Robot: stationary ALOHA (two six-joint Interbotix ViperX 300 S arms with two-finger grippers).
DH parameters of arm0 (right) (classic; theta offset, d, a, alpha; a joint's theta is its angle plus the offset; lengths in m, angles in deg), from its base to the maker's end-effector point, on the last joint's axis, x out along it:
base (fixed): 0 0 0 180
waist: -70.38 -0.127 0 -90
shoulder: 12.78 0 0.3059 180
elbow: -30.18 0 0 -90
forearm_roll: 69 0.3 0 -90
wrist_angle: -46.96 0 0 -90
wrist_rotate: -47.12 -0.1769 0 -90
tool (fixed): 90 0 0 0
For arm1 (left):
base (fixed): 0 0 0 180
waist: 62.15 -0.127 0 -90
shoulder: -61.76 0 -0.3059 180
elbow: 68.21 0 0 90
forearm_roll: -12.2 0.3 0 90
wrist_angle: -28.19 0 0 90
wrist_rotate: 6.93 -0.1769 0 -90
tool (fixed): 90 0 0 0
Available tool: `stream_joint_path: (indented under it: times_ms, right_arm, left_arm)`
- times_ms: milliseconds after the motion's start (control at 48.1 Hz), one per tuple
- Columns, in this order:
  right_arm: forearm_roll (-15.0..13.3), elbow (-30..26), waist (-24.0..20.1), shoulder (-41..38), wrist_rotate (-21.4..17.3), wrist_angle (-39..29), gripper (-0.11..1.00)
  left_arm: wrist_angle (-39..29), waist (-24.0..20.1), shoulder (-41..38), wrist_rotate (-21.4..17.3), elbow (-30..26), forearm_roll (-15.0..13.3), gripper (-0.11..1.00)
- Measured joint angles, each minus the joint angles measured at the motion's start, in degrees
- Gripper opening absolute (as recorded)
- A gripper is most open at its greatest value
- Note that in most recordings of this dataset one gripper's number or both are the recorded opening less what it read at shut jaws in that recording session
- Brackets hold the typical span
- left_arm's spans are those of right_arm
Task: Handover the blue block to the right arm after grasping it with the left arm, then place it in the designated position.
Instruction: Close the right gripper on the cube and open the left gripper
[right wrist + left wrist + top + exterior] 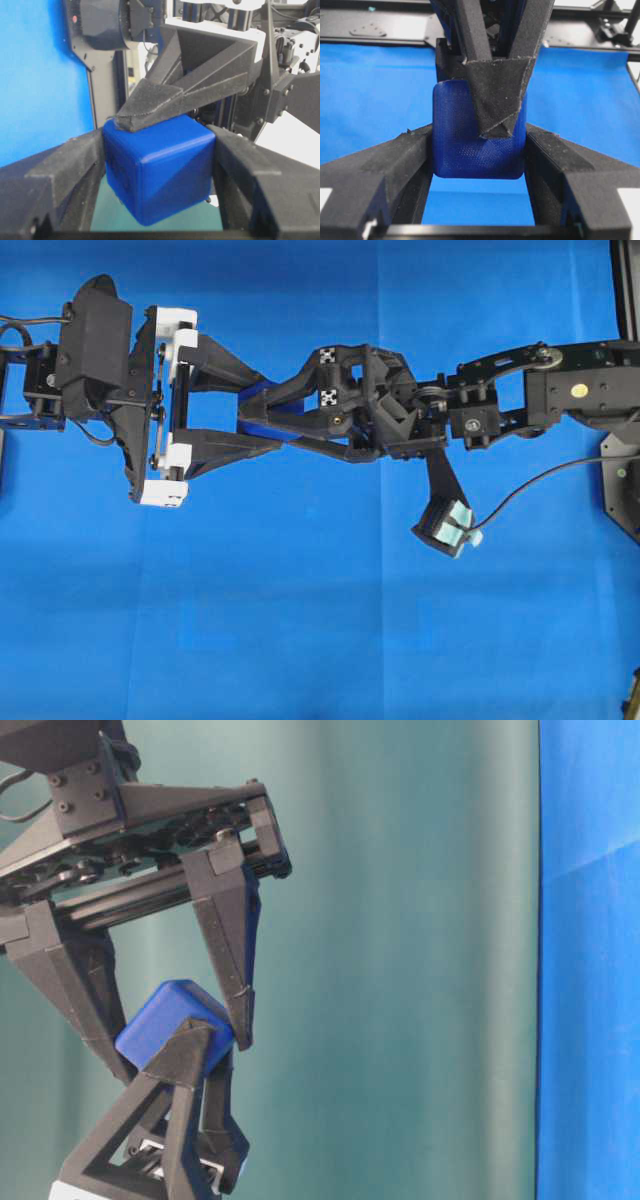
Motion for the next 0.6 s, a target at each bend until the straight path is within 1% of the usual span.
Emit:
stream_joint_path:
  times_ms: [291, 312, 395, 458, 520, 603]
  right_arm:
    - [0.0, 0.09, 0.0, 0.09, -0.18, -0.09, 0.48]
    - [0.0, 0.09, 0.0, 0.0, -0.09, -0.09, 0.48]
    - [0.0, 0.09, 0.09, 0.0, -0.18, -0.09, 0.48]
    - [0.09, 0.0, 0.26, 0.0, -0.18, -0.09, 0.48]
    - [0.09, 0.09, 0.26, 0.0, -0.18, -0.09, 0.48]
    - [0.09, 0.09, 0.18, 0.0, -0.18, -0.09, 0.48]
  left_arm:
    - [0.0, -0.09, 0.0, 0.0, 0.0, 0.0, 0.48]
    - [0.0, 0.0, 0.09, 0.0, 0.0, 0.0, 0.5]
    - [0.0, 0.18, 0.0, 0.0, 0.0, 0.0, 0.73]
    - [0.0, 0.35, 0.0, 0.0, 0.0, 0.0, 0.86]
    - [0.0, 0.35, 0.0, -0.09, 0.0, 0.0, 0.93]
    - [0.0, 0.35, 0.26, 0.0, 0.09, -0.09, 0.93]
